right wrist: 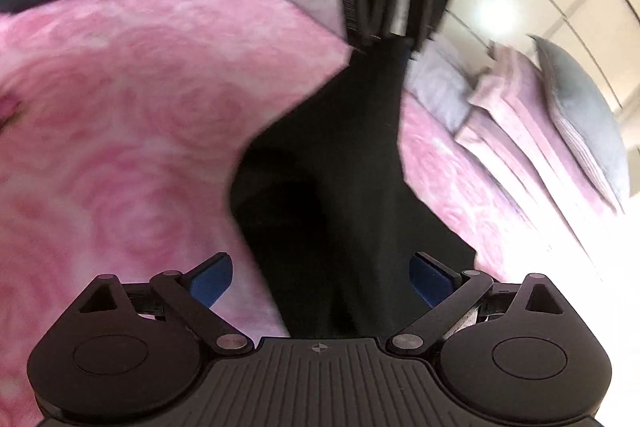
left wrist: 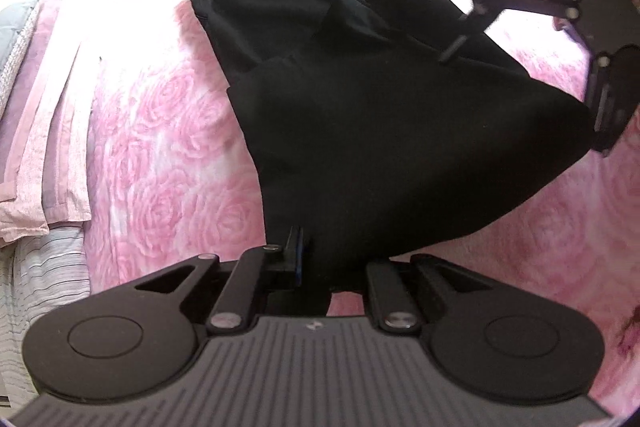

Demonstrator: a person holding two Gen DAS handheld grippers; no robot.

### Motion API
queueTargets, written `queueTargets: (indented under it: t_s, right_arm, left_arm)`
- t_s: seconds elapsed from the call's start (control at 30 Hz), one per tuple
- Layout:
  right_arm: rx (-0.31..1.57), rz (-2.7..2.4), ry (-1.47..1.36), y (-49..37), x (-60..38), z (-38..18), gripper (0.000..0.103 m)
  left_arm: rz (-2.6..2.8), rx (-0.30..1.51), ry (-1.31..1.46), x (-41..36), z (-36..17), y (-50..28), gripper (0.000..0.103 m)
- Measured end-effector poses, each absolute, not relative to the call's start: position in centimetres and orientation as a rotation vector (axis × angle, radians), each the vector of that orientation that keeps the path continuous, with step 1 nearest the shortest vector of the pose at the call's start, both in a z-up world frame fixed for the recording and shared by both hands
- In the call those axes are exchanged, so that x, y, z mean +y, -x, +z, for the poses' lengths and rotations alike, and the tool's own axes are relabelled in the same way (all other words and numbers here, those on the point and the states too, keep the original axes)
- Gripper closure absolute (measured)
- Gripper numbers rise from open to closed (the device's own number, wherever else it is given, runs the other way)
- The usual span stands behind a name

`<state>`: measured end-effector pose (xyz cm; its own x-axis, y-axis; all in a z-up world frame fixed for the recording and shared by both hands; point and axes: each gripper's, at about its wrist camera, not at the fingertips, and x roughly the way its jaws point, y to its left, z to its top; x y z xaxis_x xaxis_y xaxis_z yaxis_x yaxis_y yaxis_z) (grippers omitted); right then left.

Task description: Fold clothes

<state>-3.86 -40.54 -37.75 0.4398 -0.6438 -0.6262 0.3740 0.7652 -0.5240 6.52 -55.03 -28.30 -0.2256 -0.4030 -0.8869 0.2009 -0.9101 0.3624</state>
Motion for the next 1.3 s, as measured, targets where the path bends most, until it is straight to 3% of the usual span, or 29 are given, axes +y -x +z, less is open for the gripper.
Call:
queueTargets:
  t_s: [0.07,0.1,0.13,0.23,0.6,0.83,0.97,1.03,1.07,1.1,1.2,1.23,1.3]
  right_arm:
    - [0.906,-0.652,0.331,3.7,-40.9,-37.8,0.008]
    - [0.902,-0.651,0.334,3.6,-41.1,-37.7,0.028]
    - [0.897,-0.638,0.299,4.0,-41.2,-36.9,0.063]
    - [0.877,-0.603,0.205,5.2,-41.6,-34.8,0.088]
    - [0.653,-0.632,-0.143,14.3,-50.2,-22.4,0.091]
    - [0.565,-0.681,-0.355,25.4,-62.9,-19.6,0.092]
    - [0.505,-0.737,-0.521,32.1,-70.0,-20.4,0.092]
    - [0.475,-0.783,-0.588,35.2,-73.4,-21.6,0.091]
    - [0.466,-0.812,-0.620,36.8,-74.9,-22.7,0.091]
    - [0.464,-0.839,-0.661,38.3,-76.5,-24.1,0.091]
    - [0.449,-0.931,-0.854,42.9,-80.3,-29.8,0.088]
    - [0.450,-0.961,-0.921,44.0,-80.8,-31.3,0.075]
    - [0.393,-0.974,-1.039,46.0,-81.2,-33.4,0.075]
  left_arm:
    - [-2.165,-0.272,-1.687,-54.7,-28.6,-6.4,0.094]
    - [-2.151,-0.297,-1.706,-54.4,-28.9,-6.4,0.094]
    - [-2.137,-0.323,-1.729,-54.0,-29.1,-6.6,0.094]
    - [-2.119,-0.369,-1.772,-53.6,-28.5,-6.5,0.094]
    - [-2.140,-0.249,-1.691,-61.9,-16.6,0.1,0.094]
    - [-2.153,-0.229,-1.732,-74.2,-14.9,11.1,0.090]
    - [-2.166,-0.282,-1.713,-81.0,-17.2,18.0,0.086]
    - [-2.165,-0.287,-1.665,-84.6,-19.4,21.2,0.076]
    - [-2.152,-0.274,-1.625,-86.4,-20.6,22.8,0.061]
    - [-2.138,-0.235,-1.588,-87.8,-21.8,23.8,0.053]
    - [-2.121,-0.084,-1.506,-90.6,-24.8,25.4,0.053]
    - [-2.121,-0.023,-1.487,-91.2,-25.8,25.6,0.053]
    - [-2.137,0.116,-1.472,-91.6,-27.6,25.1,0.053]
